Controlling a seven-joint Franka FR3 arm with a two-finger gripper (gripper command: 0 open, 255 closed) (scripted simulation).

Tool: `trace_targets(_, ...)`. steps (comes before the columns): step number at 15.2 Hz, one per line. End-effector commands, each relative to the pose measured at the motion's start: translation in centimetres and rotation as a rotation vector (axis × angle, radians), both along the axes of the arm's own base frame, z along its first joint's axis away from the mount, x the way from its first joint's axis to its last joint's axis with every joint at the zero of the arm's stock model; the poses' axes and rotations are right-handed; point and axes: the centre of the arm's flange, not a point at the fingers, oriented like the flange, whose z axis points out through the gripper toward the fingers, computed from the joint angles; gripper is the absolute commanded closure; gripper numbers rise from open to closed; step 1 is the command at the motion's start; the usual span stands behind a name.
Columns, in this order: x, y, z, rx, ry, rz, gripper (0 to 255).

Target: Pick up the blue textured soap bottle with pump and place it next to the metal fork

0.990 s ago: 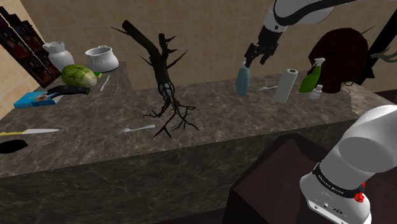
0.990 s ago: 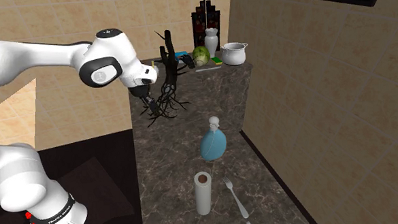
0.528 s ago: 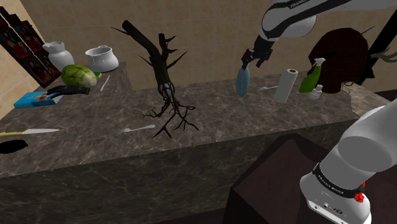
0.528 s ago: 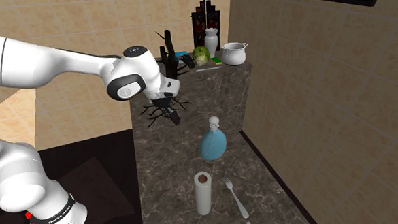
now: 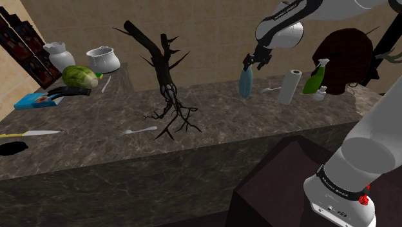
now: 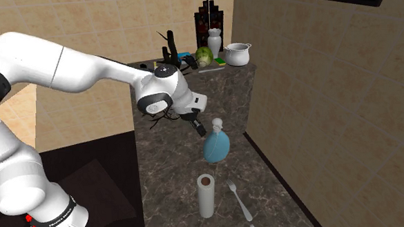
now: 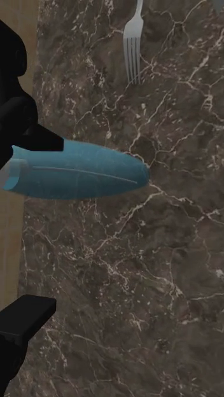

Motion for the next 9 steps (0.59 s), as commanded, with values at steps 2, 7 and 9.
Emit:
trace_targets(2, 1.4, -2.7, -2.0, -0.002, -0.021, -0.035, 0)
trace_targets(7, 3.0, -4.8, -4.4, -0.003, -0.035, -0.061, 0)
trace_targets(9, 3.4, -4.9, -5.4, -0.003, -0.035, -0.061, 0)
